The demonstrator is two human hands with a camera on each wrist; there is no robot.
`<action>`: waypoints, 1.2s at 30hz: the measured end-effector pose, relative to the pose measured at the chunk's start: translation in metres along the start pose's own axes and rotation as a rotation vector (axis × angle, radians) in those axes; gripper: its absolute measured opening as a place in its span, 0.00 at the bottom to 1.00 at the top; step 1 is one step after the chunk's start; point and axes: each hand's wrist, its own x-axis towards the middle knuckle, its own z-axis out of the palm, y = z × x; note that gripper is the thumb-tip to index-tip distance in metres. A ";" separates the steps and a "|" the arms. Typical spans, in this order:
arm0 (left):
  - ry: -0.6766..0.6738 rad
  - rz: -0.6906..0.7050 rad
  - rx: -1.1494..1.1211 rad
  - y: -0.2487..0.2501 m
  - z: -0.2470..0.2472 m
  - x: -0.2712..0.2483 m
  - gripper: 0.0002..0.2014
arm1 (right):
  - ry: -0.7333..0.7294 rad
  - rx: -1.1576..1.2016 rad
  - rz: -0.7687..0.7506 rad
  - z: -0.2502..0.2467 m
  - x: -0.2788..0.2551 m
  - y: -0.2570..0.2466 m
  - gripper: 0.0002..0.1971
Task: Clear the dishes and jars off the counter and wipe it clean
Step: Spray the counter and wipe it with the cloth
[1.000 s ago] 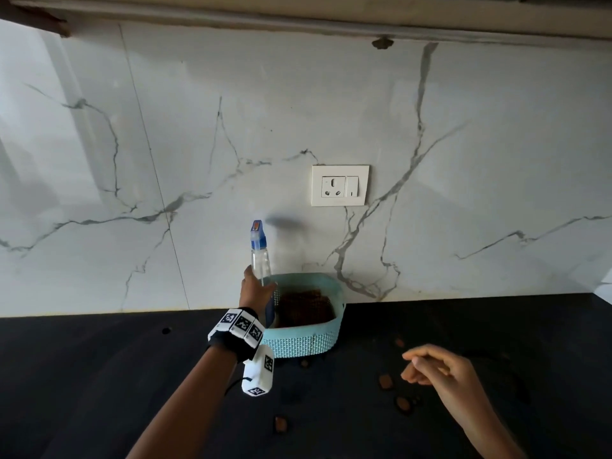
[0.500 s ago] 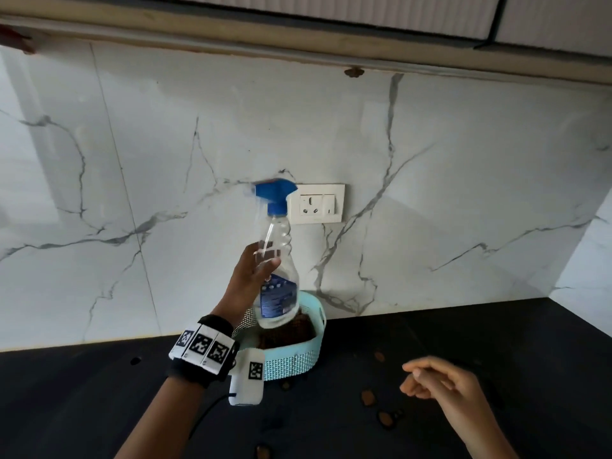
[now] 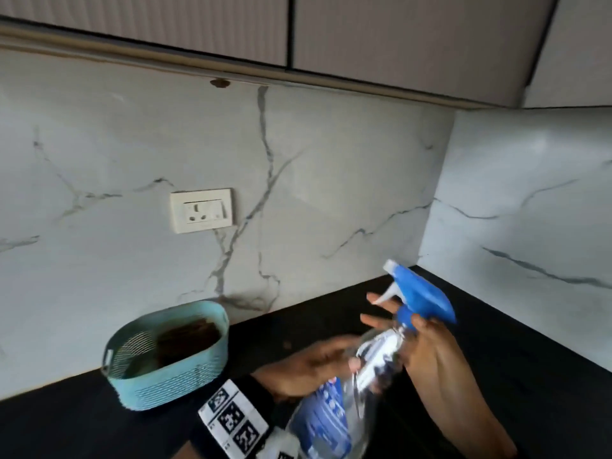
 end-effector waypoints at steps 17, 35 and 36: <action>-0.426 -0.079 0.045 -0.002 0.211 0.113 0.22 | 0.591 -0.128 -0.209 -0.152 -0.172 -0.083 0.28; -0.438 -0.161 1.102 -0.085 0.409 0.113 0.39 | 1.304 -0.247 -0.377 -0.276 -0.478 -0.145 0.17; -0.429 -0.166 1.156 -0.087 0.416 0.112 0.39 | 1.335 -0.238 -0.380 -0.280 -0.485 -0.146 0.14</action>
